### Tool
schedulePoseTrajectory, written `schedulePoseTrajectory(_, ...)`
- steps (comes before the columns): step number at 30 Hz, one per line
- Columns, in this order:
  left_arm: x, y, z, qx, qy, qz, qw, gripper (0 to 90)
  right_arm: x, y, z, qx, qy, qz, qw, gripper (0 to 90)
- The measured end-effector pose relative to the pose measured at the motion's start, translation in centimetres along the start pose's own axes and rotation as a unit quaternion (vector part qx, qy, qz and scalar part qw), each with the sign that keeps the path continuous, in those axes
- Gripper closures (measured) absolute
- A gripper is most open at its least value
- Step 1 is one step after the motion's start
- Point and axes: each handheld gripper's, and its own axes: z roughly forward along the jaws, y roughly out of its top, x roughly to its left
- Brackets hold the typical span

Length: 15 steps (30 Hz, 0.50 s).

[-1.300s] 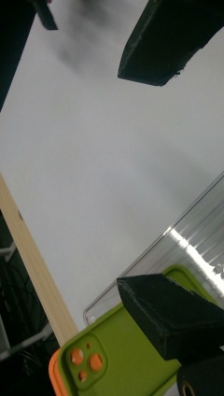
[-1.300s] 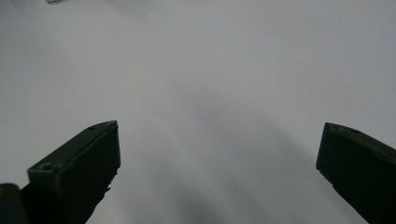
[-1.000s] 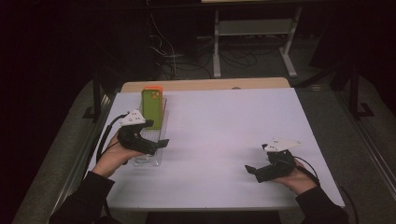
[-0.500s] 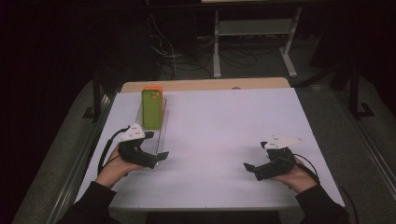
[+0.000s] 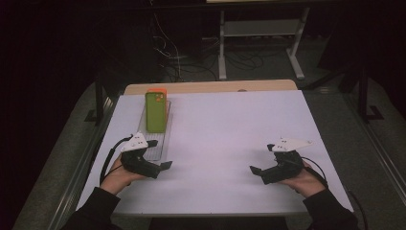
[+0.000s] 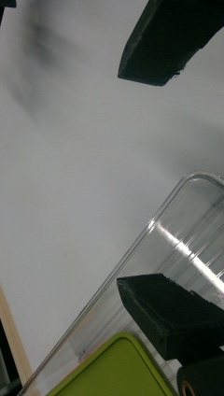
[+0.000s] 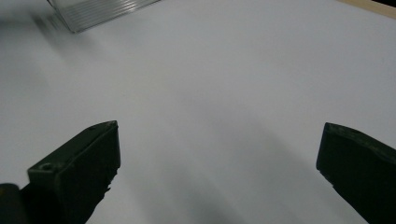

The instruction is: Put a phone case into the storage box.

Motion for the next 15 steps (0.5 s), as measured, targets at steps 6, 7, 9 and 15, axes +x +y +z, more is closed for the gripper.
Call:
schedulePoseTrajectory(6,0.09,-0.16,0.05,0.002,0.000,0.002,1.0000,1.7,0.01,-0.03,0.04,0.001,0.002,-0.003,1.0000,0.0)
schedulePoseTrajectory(7,0.05,-0.18,0.09,0.002,-0.001,-0.001,1.0000,1.7,0.00,-0.04,0.04,0.001,0.002,-0.003,1.0000,0.0)
schedulePoseTrajectory(9,0.05,-0.23,0.14,0.004,0.000,-0.002,1.0000,1.7,-0.04,-0.05,0.03,0.000,0.000,-0.002,1.0000,0.0)
schedulePoseTrajectory(15,0.11,-0.13,0.01,0.000,-0.001,-0.005,1.0000,1.7,0.00,-0.09,0.01,0.000,0.001,-0.003,1.0000,0.0)
